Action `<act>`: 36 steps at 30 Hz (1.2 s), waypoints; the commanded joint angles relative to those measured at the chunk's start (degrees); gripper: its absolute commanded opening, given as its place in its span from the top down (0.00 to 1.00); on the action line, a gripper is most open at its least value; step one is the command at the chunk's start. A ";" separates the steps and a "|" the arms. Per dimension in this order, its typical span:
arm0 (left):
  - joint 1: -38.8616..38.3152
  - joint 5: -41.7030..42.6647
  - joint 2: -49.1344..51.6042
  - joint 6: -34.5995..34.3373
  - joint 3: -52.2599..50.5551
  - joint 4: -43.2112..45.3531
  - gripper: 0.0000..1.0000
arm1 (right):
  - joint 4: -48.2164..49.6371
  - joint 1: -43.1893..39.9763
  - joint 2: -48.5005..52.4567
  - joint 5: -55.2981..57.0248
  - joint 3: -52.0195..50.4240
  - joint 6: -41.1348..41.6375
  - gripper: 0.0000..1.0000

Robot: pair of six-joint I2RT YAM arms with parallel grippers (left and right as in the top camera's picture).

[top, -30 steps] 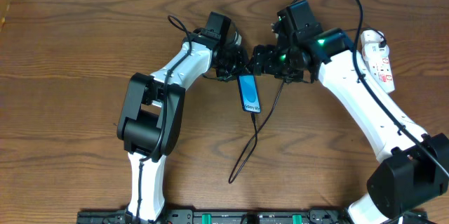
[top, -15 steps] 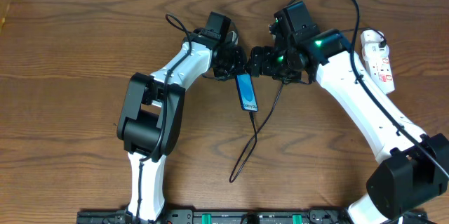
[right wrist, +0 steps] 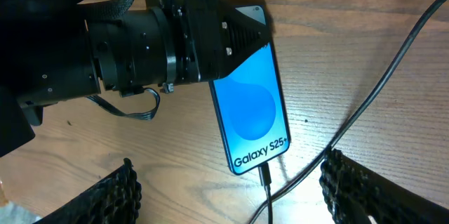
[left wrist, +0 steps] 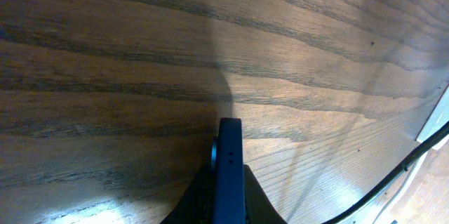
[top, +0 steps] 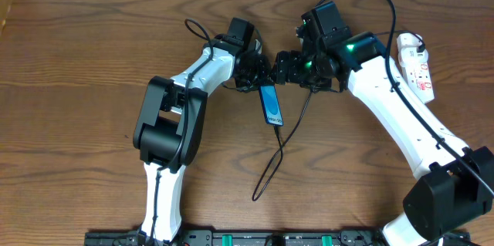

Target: Plug charger to phone and switch on socket

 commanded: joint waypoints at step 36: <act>0.17 -11.96 1.31 4.68 0.07 -8.26 0.34 | -0.52 0.24 -0.94 0.46 0.33 -0.76 0.18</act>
